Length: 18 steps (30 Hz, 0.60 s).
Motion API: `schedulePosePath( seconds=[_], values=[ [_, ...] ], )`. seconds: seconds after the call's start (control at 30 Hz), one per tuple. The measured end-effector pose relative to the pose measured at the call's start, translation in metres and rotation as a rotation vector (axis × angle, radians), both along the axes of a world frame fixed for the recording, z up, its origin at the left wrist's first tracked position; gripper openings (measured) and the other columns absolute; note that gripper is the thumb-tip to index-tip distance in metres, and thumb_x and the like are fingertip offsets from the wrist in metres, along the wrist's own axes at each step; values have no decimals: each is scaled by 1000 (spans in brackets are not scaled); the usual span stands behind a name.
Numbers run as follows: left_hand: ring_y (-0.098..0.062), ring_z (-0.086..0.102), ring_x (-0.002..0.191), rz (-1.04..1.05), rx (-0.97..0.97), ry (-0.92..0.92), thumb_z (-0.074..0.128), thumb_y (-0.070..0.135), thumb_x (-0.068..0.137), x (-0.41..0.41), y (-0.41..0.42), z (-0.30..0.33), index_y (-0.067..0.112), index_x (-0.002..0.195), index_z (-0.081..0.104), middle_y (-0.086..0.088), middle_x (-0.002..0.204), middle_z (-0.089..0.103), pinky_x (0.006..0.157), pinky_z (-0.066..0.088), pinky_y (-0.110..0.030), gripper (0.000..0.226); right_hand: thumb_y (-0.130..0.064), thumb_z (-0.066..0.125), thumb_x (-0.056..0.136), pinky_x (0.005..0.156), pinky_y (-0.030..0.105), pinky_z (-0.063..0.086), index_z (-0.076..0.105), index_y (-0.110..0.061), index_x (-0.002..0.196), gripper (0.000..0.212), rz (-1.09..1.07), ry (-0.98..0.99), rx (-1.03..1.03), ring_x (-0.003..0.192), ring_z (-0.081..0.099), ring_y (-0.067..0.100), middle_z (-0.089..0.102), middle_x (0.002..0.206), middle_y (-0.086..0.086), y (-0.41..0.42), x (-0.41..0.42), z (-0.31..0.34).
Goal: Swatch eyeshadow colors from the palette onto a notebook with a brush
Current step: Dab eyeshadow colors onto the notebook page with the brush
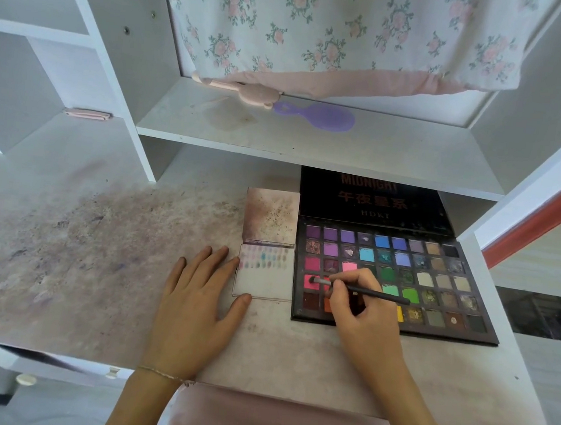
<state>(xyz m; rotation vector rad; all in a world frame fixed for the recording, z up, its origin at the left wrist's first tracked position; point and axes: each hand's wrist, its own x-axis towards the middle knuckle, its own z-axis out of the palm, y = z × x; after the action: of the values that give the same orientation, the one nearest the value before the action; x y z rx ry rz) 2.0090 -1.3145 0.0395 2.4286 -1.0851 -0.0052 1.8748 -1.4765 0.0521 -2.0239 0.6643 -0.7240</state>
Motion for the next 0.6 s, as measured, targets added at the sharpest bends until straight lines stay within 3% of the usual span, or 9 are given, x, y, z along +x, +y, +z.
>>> schedulePosePath(
  seconds=[0.13,0.37,0.5,0.6],
  values=[
    [-2,16,131,-13,-16,1,21,60,78,0,0,0,23,134,42,4,144,37,113,1,-30,71,-11,55,85,64,37,50,54,-31,74,22,30,23,-1,73,57,16,58,70,-8,0,-1,-1],
    [-6,24,128,-43,-35,16,29,55,80,-3,8,1,16,133,44,-1,139,45,111,12,-34,67,-13,53,83,53,15,45,53,-32,79,19,48,-120,93,64,55,11,58,71,-6,7,9,8],
    [-15,39,126,-60,-17,-12,36,49,84,-6,18,2,18,126,52,-4,132,52,108,19,-41,55,-11,56,87,62,12,49,53,-33,80,23,94,-56,160,74,60,3,62,76,-8,16,28,10],
    [-23,47,123,-65,8,-42,37,46,86,-8,22,2,19,121,56,-5,128,56,107,21,-46,48,-12,55,87,57,10,45,53,-34,80,23,142,-52,170,72,60,1,63,75,-9,23,43,14]
  ],
)
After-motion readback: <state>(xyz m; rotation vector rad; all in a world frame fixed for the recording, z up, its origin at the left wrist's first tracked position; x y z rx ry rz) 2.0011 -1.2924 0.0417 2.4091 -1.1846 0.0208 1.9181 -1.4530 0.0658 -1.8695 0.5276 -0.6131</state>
